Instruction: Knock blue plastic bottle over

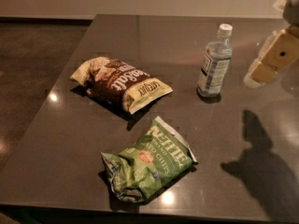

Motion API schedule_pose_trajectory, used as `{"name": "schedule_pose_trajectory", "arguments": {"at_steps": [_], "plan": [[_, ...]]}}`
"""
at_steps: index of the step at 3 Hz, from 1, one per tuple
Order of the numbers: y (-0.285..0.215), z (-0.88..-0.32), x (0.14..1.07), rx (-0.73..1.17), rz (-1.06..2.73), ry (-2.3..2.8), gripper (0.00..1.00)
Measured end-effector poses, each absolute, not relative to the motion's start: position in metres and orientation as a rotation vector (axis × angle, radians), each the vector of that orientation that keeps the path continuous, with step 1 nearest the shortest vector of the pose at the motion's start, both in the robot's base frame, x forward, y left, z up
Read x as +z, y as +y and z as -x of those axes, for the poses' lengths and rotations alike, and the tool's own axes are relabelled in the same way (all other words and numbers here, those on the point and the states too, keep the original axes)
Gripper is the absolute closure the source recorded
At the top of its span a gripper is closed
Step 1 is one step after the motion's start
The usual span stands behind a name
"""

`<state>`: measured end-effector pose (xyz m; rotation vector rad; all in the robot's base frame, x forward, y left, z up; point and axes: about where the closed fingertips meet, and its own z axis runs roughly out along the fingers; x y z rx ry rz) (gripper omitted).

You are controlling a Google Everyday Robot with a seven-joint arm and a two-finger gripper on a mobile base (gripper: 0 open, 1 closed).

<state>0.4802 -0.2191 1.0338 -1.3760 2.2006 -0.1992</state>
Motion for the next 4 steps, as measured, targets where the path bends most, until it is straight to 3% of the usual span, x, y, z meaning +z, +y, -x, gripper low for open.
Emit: {"name": "schedule_pose_trajectory", "arguments": {"at_steps": [2,4], "plan": [[-0.233,-0.538,0.991,-0.158,1.159,2.226,0.0],[-0.215,-0.571,0.956,-0.033,1.099,2.217,0.0]]}}
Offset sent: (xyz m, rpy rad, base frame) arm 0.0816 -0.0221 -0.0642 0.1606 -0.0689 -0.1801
